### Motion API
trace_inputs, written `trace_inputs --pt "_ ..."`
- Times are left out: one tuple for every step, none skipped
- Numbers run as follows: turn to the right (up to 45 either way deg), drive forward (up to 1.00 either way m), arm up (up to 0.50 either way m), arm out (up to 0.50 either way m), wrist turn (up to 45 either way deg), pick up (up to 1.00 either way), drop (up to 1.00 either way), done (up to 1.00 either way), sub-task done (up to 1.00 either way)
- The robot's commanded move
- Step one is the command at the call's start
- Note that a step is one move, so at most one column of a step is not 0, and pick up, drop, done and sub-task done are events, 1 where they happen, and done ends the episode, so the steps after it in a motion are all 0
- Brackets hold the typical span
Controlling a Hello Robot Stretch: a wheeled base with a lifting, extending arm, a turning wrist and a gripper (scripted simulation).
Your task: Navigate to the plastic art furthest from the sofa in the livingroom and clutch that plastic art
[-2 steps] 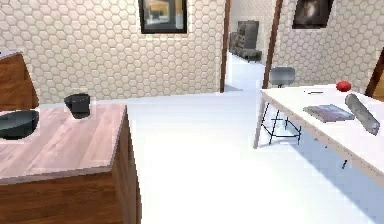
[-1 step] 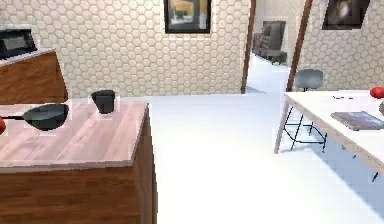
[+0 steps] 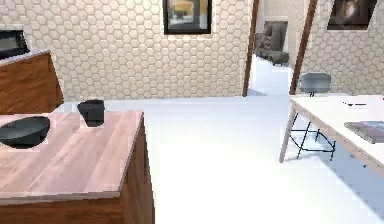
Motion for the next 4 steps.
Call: trace_inputs --pt "36.0 0.0 0.0 0.0 0.0 0.0 0.0 0.0 0.0" --pt "0.0 0.35 0.0 0.0 0.0 0.0 0.0 0.0 0.0" --pt "-27.0 0.0 0.0 0.0 0.0 0.0 0.0 0.0 0.0" --pt "0.0 1.0 0.0 0.0 0.0 0.0 0.0 0.0 0.0"
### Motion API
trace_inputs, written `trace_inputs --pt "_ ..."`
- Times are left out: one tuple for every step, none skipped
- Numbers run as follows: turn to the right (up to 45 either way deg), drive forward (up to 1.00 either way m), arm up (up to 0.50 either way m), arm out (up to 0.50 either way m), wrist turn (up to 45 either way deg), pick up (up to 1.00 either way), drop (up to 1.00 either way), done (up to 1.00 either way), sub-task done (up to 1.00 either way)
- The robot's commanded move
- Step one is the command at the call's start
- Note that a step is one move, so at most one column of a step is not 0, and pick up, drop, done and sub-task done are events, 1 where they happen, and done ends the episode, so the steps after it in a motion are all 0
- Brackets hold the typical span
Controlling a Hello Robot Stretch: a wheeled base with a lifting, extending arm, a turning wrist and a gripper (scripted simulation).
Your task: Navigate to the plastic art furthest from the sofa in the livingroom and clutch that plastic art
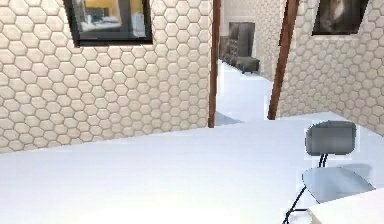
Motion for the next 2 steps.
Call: trace_inputs --pt "0.0 0.55 0.0 0.0 0.0 0.0 0.0 0.0 0.0" --pt "21.0 0.0 0.0 0.0 0.0 0.0 0.0 0.0 0.0"
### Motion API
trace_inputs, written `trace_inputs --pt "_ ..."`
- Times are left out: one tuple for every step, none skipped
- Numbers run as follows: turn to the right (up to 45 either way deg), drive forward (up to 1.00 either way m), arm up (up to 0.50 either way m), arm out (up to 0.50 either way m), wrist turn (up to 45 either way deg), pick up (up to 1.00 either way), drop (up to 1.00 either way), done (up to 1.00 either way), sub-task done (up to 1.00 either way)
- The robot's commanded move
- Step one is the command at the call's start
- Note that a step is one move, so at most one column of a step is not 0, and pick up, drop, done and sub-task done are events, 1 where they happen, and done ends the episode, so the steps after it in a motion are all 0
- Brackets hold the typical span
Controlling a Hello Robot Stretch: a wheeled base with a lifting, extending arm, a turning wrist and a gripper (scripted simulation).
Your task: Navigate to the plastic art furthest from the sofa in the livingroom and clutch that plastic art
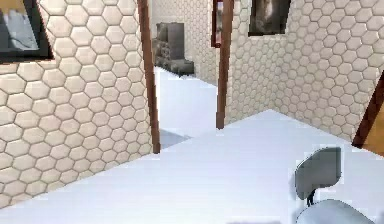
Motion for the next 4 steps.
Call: trace_inputs --pt "3.0 0.0 0.0 0.0 0.0 0.0 0.0 0.0 0.0" --pt "0.0 0.95 0.0 0.0 0.0 0.0 0.0 0.0 0.0" --pt "12.0 0.0 0.0 0.0 0.0 0.0 0.0 0.0 0.0" --pt "0.0 1.0 0.0 0.0 0.0 0.0 0.0 0.0 0.0"
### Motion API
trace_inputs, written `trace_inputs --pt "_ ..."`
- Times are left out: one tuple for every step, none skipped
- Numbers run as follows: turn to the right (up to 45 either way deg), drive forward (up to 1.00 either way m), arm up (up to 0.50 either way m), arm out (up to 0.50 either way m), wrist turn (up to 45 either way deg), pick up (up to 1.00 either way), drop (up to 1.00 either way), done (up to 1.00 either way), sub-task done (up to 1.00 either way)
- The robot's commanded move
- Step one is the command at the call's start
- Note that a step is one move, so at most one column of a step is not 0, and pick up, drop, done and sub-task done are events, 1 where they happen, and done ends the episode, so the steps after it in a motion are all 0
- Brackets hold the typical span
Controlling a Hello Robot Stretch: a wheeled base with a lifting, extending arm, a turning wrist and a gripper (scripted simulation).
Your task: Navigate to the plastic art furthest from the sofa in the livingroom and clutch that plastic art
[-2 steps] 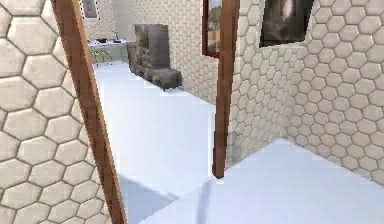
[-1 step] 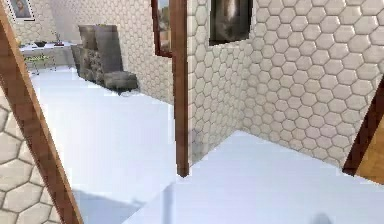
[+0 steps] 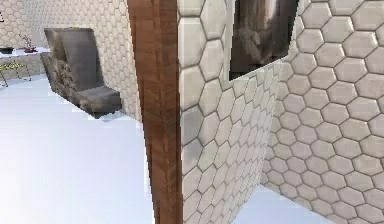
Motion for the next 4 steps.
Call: trace_inputs --pt "0.0 0.15 0.0 0.0 0.0 0.0 0.0 0.0 0.0" --pt "-45.0 0.0 0.0 0.0 0.0 0.0 0.0 0.0 0.0" --pt "-9.0 0.0 0.0 0.0 0.0 0.0 0.0 0.0 0.0" --pt "0.0 1.0 0.0 0.0 0.0 0.0 0.0 0.0 0.0"
